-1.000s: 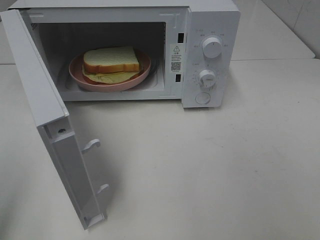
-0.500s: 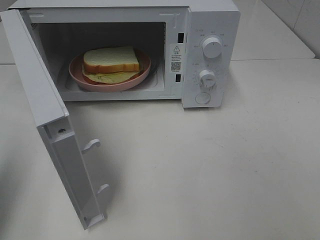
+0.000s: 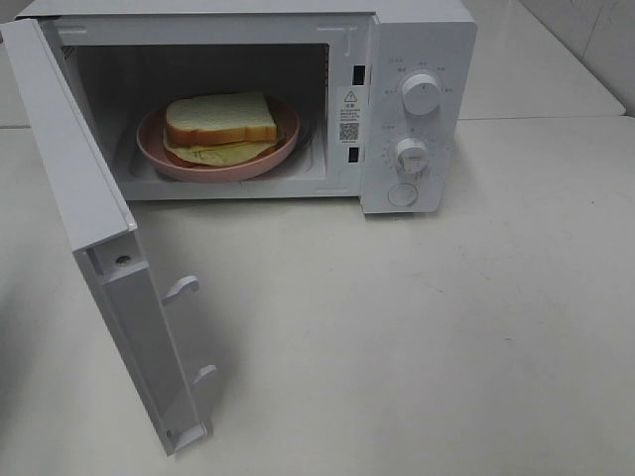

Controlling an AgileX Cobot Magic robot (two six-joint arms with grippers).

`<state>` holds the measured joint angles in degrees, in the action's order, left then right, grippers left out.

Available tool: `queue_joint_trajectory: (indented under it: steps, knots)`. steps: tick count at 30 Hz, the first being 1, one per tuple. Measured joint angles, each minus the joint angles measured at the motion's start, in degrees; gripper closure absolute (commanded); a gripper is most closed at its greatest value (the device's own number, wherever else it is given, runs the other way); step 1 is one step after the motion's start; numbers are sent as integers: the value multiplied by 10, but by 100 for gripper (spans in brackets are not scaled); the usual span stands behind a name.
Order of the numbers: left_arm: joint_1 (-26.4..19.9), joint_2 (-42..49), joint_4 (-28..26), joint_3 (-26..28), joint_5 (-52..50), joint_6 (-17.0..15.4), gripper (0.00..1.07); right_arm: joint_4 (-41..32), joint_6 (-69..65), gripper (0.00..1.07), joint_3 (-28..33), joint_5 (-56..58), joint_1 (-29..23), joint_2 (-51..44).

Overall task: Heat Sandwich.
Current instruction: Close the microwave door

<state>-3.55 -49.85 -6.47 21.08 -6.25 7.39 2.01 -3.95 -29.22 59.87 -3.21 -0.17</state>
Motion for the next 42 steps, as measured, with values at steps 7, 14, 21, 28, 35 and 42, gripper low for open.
queue_joint_trajectory:
  steps: [7,14,21,28,35,42]
  knots:
    - [0,-66,47,-77,-200,-6,107,0,0,31,0,0,0,0]
    - [0,-138,179,-83,-287,-74,107,0,0,31,0,0,0,0]
    - [0,-218,282,-83,-405,-134,107,0,0,31,0,0,0,0]
    - [0,-308,333,-74,-496,-140,107,0,0,32,0,0,0,0]
    - [50,-367,339,-38,-511,-142,107,0,0,32,0,0,0,0]
    - [138,-424,252,-6,-516,-120,107,-1,0,32,0,0,0,0]
